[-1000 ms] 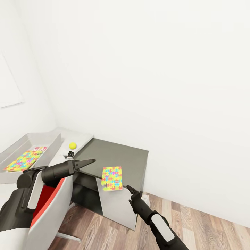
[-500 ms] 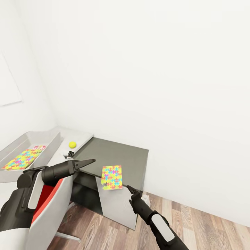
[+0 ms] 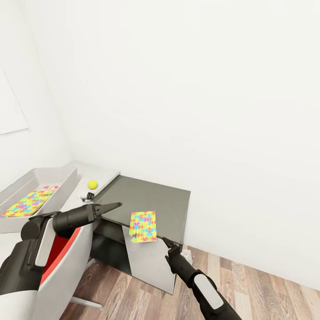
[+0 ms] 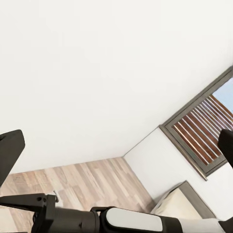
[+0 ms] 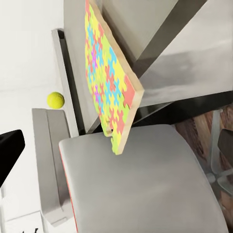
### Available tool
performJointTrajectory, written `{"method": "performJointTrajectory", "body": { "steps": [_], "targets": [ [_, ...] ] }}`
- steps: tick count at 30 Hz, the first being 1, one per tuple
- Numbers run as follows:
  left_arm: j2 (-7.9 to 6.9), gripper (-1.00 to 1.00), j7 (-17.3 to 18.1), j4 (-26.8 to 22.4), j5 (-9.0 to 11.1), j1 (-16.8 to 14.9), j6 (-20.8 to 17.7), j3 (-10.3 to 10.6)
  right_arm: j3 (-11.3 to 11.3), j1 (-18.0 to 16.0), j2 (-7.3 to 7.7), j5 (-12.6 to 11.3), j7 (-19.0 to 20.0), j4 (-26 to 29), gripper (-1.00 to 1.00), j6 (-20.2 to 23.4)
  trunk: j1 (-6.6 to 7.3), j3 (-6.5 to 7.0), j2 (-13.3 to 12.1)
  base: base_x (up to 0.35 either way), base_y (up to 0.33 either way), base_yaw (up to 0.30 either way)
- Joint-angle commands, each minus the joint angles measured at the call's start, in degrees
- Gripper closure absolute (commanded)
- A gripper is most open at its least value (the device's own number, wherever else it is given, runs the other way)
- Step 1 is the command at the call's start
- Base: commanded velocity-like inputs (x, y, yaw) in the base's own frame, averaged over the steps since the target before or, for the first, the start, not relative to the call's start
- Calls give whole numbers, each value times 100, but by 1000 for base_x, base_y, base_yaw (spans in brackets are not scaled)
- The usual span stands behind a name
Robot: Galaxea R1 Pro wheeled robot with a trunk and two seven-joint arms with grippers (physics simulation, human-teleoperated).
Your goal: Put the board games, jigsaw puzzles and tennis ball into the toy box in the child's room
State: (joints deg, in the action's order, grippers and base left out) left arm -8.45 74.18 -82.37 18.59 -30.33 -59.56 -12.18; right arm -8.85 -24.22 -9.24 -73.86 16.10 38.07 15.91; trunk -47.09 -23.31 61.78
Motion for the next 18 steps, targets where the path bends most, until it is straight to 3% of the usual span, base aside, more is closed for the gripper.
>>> {"method": "performJointTrajectory", "body": {
  "steps": [1, 7, 18],
  "targets": [
    [1, -100, 8, -2, 10, -15, -44, 0, -3, -4, 1, -42, 7, -2, -100, 17, 0, -6, 4, 17, 0, 0],
    [4, -100, 8, -6, -23, -298, -44, 17, -3, -4, -6, -41, 7, -2, -100, 17, 0, -6, 4, 112, 61, 0],
    [-8, -100, 4, -7, -39, -350, -44, 32, -3, -4, -8, -41, 13, -2, -100, 17, 0, -6, 4, 38, 37, 0]
  ]
}}
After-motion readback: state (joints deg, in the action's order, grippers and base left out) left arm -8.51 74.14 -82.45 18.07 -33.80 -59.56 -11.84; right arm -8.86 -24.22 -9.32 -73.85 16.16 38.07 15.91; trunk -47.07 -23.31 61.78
